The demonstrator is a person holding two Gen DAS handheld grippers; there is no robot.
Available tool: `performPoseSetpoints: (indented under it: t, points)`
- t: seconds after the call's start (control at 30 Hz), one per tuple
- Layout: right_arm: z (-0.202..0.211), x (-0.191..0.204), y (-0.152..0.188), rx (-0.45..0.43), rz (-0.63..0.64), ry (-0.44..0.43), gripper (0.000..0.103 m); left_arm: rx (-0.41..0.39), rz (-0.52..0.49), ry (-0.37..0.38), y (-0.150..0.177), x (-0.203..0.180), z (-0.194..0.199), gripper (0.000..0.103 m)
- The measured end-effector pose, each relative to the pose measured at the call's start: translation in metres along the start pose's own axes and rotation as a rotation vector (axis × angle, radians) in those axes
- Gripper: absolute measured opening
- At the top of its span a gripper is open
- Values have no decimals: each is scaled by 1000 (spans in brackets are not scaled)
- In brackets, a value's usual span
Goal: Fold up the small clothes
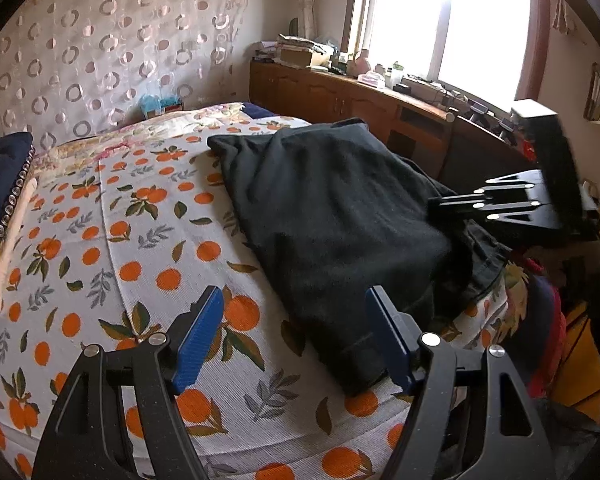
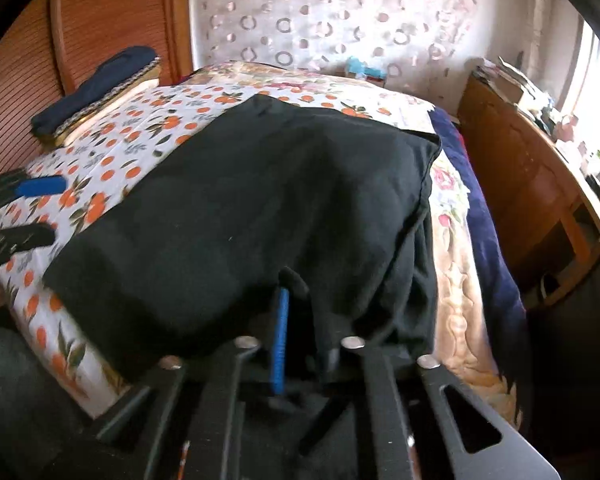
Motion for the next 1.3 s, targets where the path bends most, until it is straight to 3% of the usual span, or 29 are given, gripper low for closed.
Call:
performPoseSetpoints:
  t: [0.43,0.77,0.97,1.17,1.3]
  points:
    - [66,-19,45,66,-22,66,5,25,-16,9,2,-8,-5,74]
    - [89,-11,28,-2,-56,99,10,33,-23,10,3,-10,-7,74]
    - [76,1,22,-43,-75,100,22,44,-24,13,6,-11,-10,74]
    - [51,13,22,-43,-83,64,26,61,-37,11,14,-13,-11,74]
    - [39,21,18,-55,-91,41,36,84,-38,42,18,-16,-12,59]
Point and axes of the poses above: each gripper's, at about its wrist camera, not at the fingertips, and z roughly against the way its jaws point, x to its left, y to its underside, the point moved 8 cm from there along -z, roughly the way its jaws point, and after that the axes turned 5 degrees about z, right-handed, at the moved point
